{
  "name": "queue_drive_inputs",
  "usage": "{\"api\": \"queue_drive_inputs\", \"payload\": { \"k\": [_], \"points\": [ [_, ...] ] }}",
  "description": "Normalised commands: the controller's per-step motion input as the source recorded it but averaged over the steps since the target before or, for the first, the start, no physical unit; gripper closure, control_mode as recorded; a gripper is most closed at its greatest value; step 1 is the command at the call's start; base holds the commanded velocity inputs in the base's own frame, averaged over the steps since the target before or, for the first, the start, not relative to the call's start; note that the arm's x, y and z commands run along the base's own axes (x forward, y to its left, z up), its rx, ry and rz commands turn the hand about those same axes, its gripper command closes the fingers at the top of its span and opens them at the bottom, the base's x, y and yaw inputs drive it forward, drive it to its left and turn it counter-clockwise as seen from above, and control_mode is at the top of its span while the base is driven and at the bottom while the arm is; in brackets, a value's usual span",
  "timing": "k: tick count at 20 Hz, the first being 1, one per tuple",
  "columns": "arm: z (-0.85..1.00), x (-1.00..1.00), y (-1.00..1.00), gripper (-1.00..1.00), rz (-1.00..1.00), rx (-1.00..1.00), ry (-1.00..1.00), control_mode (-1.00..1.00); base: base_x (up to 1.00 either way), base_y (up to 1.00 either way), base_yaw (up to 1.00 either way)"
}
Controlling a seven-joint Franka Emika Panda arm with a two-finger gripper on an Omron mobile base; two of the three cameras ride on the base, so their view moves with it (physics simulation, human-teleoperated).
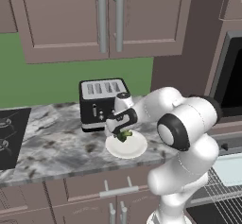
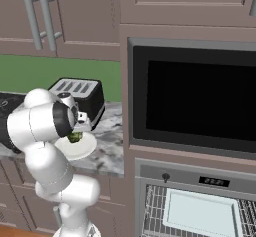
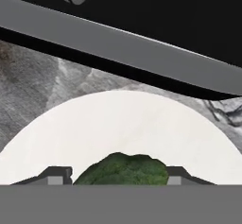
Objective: Place the broccoli on the top rack of the oven.
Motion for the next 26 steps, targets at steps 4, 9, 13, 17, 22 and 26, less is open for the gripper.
{"api": "queue_drive_inputs", "payload": {
  "k": [4, 9, 13, 17, 22, 26],
  "points": [
    [-0.03, -0.24, -0.01, 1.0, -0.11, 0.0, 0.0, -1.0, 0.0, 0.0, 0.0],
    [0.32, -0.67, -0.14, 1.0, -0.12, 0.0, -0.07, -1.0, 0.0, 0.0, 0.0],
    [0.79, -0.7, -0.21, 1.0, -0.16, 0.0, -0.03, -1.0, 0.0, 0.0, 0.0],
    [1.0, -0.59, -0.39, 1.0, -0.14, 0.01, 0.0, -1.0, 0.0, 0.0, 0.0],
    [1.0, -0.63, -0.54, 1.0, -0.13, 0.07, 0.01, -1.0, 0.0, 0.0, 0.0],
    [1.0, -0.63, -0.79, 1.0, -0.08, 0.12, 0.0, -1.0, 0.0, 0.0, 0.0]
  ]
}}
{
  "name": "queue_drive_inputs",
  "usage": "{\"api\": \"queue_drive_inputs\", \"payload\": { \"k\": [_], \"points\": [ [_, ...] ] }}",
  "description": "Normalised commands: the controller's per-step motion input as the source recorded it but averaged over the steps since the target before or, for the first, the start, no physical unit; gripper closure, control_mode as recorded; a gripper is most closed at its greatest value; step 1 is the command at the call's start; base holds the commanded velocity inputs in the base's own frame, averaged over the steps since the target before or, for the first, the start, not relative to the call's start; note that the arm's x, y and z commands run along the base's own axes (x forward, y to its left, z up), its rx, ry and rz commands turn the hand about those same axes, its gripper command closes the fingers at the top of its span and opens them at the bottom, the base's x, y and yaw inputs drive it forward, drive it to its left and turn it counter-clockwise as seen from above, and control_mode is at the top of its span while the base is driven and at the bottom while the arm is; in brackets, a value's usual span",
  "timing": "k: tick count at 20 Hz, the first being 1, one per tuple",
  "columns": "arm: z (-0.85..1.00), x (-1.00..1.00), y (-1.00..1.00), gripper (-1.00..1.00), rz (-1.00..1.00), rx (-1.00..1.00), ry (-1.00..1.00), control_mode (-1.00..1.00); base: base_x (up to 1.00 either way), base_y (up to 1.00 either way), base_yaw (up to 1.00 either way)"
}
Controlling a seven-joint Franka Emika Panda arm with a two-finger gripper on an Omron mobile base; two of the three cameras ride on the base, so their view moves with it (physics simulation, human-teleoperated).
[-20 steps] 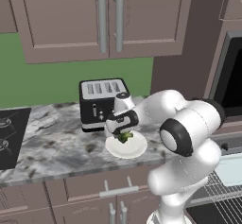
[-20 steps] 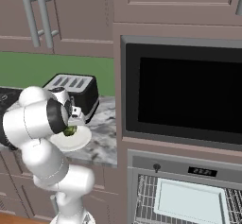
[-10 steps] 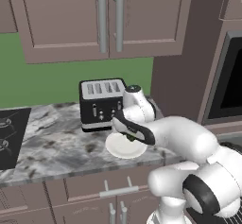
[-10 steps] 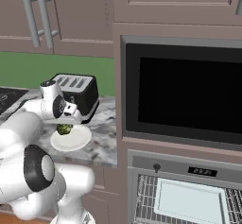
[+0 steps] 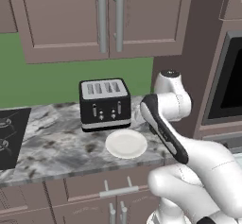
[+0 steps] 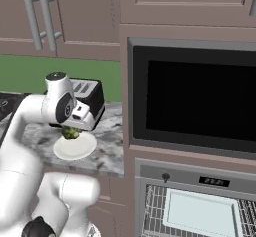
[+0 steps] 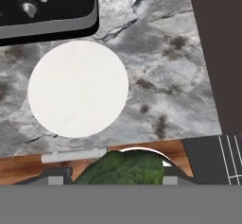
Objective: Place the broccoli on the top rack of the oven.
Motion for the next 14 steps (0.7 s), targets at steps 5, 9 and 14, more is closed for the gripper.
{"api": "queue_drive_inputs", "payload": {
  "k": [5, 9, 14],
  "points": [
    [0.75, -0.85, -0.53, 1.0, -0.08, 0.12, 0.02, -1.0, 0.0, 0.0, 0.0],
    [0.21, -1.0, -0.68, 1.0, -0.03, 0.02, 0.0, -1.0, 0.0, 0.0, 0.0],
    [0.03, -0.83, -0.97, 1.0, 0.0, 0.0, -0.04, -1.0, 0.0, 0.0, 0.0]
  ]
}}
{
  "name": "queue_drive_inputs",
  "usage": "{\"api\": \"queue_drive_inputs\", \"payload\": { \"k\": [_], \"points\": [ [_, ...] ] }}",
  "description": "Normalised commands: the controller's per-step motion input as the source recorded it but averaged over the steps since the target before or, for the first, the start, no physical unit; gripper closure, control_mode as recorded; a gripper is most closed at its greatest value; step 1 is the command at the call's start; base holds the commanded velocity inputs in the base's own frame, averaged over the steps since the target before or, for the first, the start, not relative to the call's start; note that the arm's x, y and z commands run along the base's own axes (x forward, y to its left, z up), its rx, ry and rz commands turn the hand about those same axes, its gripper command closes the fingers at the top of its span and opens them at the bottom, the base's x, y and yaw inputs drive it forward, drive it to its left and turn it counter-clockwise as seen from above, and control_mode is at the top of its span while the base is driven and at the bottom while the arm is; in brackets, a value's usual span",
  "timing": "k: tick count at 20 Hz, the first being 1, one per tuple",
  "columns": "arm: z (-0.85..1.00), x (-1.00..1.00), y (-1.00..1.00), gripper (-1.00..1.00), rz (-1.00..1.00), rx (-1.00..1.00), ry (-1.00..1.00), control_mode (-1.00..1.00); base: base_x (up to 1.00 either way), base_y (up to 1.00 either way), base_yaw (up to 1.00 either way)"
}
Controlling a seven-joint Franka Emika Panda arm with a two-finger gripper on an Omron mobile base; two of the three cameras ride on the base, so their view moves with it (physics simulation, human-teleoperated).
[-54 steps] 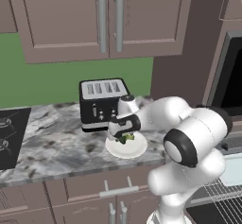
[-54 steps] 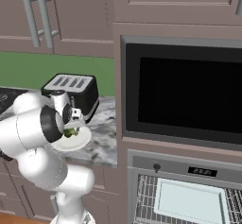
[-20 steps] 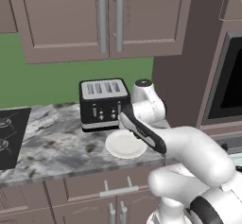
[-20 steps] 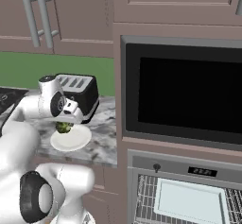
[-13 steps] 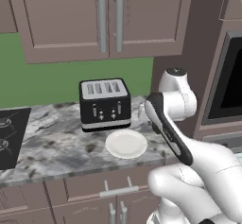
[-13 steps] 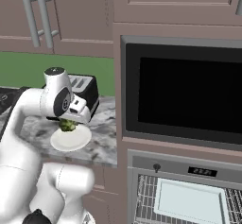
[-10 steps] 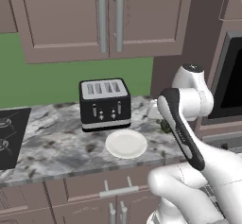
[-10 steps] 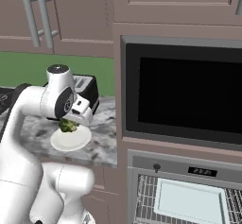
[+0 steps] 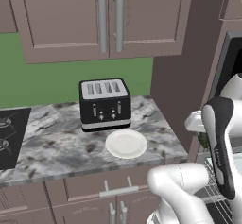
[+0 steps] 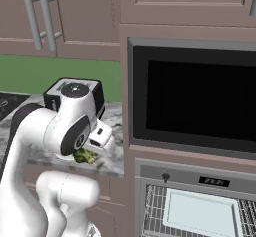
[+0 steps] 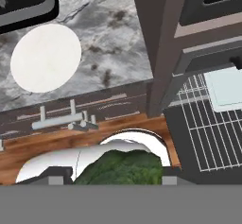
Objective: Place the broccoli on the top rack of the oven.
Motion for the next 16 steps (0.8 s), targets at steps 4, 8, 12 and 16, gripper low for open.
{"api": "queue_drive_inputs", "payload": {
  "k": [4, 8, 12, 16],
  "points": [
    [0.0, -0.67, -1.0, 1.0, 0.0, 0.0, -0.02, -1.0, 0.0, 0.0, 0.0],
    [0.0, -0.43, -1.0, 1.0, 0.0, 0.0, -0.01, -1.0, 0.0, 0.0, 0.0],
    [-0.12, -0.27, -1.0, 1.0, 0.02, 0.02, -0.01, -1.0, 0.0, 0.0, 0.0],
    [-0.45, -0.08, -1.0, 1.0, 0.03, 0.06, -0.01, -1.0, 0.0, 0.0, 0.0]
  ]
}}
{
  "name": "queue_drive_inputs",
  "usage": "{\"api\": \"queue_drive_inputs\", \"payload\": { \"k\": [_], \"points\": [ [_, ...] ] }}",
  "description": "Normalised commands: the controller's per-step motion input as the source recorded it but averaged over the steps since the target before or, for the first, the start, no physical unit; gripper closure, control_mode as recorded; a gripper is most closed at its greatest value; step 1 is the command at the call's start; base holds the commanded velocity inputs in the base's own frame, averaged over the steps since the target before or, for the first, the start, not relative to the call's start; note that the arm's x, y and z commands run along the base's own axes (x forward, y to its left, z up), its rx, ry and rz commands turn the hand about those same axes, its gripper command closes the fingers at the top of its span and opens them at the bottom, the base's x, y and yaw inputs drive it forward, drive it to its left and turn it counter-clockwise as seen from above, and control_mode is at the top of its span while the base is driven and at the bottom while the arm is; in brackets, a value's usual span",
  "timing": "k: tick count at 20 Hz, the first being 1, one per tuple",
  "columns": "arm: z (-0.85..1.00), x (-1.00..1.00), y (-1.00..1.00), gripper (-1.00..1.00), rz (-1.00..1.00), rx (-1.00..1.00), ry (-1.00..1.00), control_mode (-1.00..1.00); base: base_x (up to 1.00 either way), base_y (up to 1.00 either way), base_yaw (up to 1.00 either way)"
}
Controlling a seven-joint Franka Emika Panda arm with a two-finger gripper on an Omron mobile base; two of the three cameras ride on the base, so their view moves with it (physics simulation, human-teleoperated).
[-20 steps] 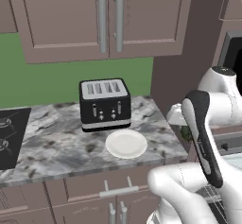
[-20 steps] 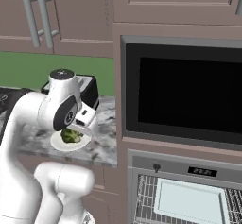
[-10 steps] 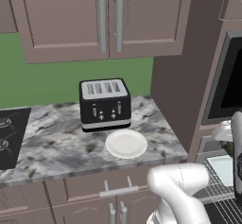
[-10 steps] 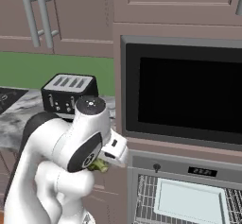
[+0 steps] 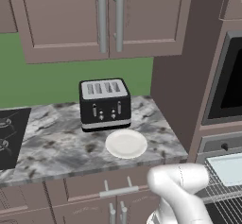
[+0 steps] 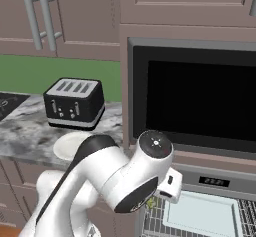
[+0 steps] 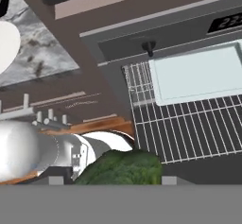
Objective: Place the broccoli on the top rack of the oven.
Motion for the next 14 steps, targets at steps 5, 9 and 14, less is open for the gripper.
{"api": "queue_drive_inputs", "payload": {
  "k": [5, 9, 14],
  "points": [
    [-0.84, 0.0, -1.0, 1.0, 0.04, 0.04, -0.01, -1.0, 0.0, 0.0, 0.0],
    [-1.0, 0.01, -1.0, 1.0, 0.02, 0.04, -0.06, -1.0, 0.0, 0.0, 0.0],
    [-0.92, 0.29, -1.0, 1.0, 0.05, 0.11, -0.25, -1.0, 0.0, 0.0, 0.0]
  ]
}}
